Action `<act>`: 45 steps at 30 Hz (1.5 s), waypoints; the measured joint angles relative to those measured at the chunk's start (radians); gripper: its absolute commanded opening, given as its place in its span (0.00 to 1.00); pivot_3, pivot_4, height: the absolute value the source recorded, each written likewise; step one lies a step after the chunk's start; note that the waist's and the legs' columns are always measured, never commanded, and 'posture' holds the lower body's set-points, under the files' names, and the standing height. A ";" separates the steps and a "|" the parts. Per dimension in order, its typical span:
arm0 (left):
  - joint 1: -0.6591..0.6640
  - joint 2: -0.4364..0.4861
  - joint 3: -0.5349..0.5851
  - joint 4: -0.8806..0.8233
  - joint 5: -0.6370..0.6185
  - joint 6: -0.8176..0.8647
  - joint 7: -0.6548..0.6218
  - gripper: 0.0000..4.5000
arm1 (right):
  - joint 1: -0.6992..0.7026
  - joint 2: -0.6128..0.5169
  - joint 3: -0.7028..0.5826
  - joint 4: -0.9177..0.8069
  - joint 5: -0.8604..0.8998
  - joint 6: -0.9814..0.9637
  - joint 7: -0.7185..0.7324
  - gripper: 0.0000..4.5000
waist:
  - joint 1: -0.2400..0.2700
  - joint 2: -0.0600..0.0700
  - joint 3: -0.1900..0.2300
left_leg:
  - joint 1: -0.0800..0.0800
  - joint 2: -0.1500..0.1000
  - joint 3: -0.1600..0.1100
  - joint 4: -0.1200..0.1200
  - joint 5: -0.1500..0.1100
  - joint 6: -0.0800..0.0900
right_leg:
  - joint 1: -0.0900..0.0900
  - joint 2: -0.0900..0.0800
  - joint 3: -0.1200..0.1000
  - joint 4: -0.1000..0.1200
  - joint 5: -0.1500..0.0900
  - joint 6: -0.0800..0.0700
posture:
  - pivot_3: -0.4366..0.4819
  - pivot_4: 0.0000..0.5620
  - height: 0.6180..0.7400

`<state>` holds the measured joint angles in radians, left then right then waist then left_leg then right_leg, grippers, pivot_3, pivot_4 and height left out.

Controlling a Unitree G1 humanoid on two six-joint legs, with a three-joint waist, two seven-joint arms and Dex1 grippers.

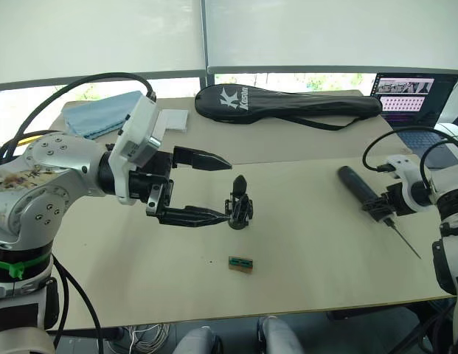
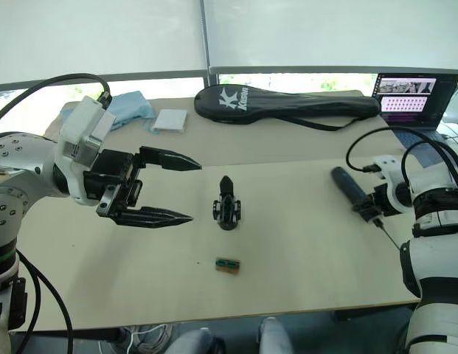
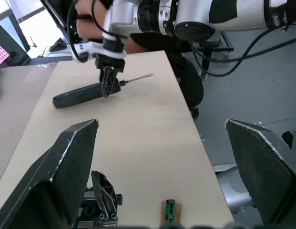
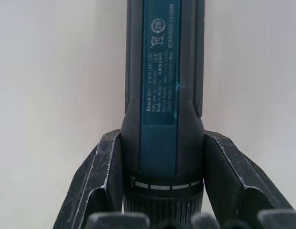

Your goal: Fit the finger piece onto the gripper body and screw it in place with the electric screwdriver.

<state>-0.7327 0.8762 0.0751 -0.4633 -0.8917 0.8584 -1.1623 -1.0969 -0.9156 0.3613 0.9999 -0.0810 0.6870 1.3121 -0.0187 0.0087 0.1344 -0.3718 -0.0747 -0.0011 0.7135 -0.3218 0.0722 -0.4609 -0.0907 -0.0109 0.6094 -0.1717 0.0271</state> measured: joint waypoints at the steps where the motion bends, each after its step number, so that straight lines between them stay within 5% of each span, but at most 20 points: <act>1: 0.006 0.004 -0.008 0.002 0.011 -0.010 -0.007 1.00 | 0.005 -0.018 0.022 -0.063 -0.006 -0.043 0.090 0.43 | 0.001 0.002 0.001 | 0.000 0.000 0.000 0.000 0.000 0.000 | 0.000 0.000 -0.001 0.000 0.000 0.000 | 0.48 0.27 0.97; 9: 0.041 0.004 -0.044 0.003 0.068 -0.081 -0.031 1.00 | 0.190 -0.068 0.102 -0.332 -0.094 -0.384 0.222 0.43 | 0.019 0.002 0.003 | 0.000 -0.002 -0.002 0.002 0.000 0.000 | 0.001 0.000 -0.002 0.000 0.000 0.000 | 0.48 0.27 0.97; 11: 0.043 0.004 -0.050 0.002 0.070 -0.089 -0.030 1.00 | 0.200 -0.065 0.103 -0.332 -0.109 -0.420 0.218 0.67 | 0.017 0.003 0.004 | 0.000 -0.002 -0.001 0.002 0.000 0.000 | 0.000 -0.001 -0.002 0.001 0.000 0.000 | 0.48 0.27 0.97; 15: 0.051 0.007 -0.053 -0.005 0.069 -0.092 -0.029 1.00 | 0.182 -0.045 0.111 -0.320 -0.153 -0.384 0.237 0.96 | 0.009 0.002 0.004 | 0.001 -0.001 -0.001 0.002 0.000 -0.001 | 0.001 0.000 -0.002 0.001 0.000 0.000 | 0.48 0.27 0.97; 22: 0.062 -0.004 -0.054 -0.013 0.069 -0.092 0.007 1.00 | 0.130 -0.010 0.183 -0.316 -0.214 -0.268 0.257 0.99 | 0.005 0.001 0.005 | 0.002 0.000 -0.002 0.002 0.000 -0.001 | 0.001 0.000 -0.002 0.001 0.000 0.000 | 0.48 0.27 0.97; 30: 0.064 -0.004 -0.056 -0.017 0.075 -0.092 0.010 1.00 | 0.109 -0.002 0.256 -0.323 -0.259 -0.293 0.257 0.43 | 0.008 -0.003 0.005 | 0.003 0.000 -0.004 0.002 0.000 -0.001 | 0.003 0.000 -0.003 0.001 0.000 0.000 | 0.48 0.27 0.97; 35: 0.064 0.000 -0.068 -0.015 0.090 -0.092 -0.005 1.00 | 0.120 -0.036 0.299 -0.382 -0.222 -0.339 0.257 0.42 | 0.009 -0.003 0.006 | 0.002 0.000 -0.005 0.002 0.000 -0.001 | 0.003 0.000 -0.003 0.000 0.000 0.000 | 0.48 0.27 0.97; 39: 0.131 0.039 -0.083 -0.028 0.121 -0.104 -0.036 1.00 | 0.212 -0.153 0.270 -0.520 -0.017 -0.550 0.258 0.42 | 0.007 0.000 0.010 | 0.002 -0.001 -0.003 0.001 0.000 -0.001 | 0.001 -0.001 -0.004 0.000 0.000 0.000 | 0.48 0.27 0.97; 45: 0.373 0.064 -0.157 -0.063 0.276 -0.302 -0.113 1.00 | 0.540 -0.259 -0.114 -0.919 0.457 -0.486 0.225 0.42 | 0.006 0.000 0.014 | 0.002 0.002 -0.004 0.001 0.000 -0.002 | 0.002 -0.001 -0.002 0.001 -0.001 -0.002 | 0.48 0.27 0.97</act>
<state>-0.3598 0.9405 -0.0815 -0.5261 -0.6153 0.5564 -1.2757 -0.5567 -1.1744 0.2476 0.0813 0.3760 0.2009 1.5368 -0.0124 0.0087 0.1482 -0.3695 -0.0723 -0.0046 0.7142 -0.3213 0.0703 -0.4588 -0.0918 -0.0125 0.6099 -0.1730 0.0252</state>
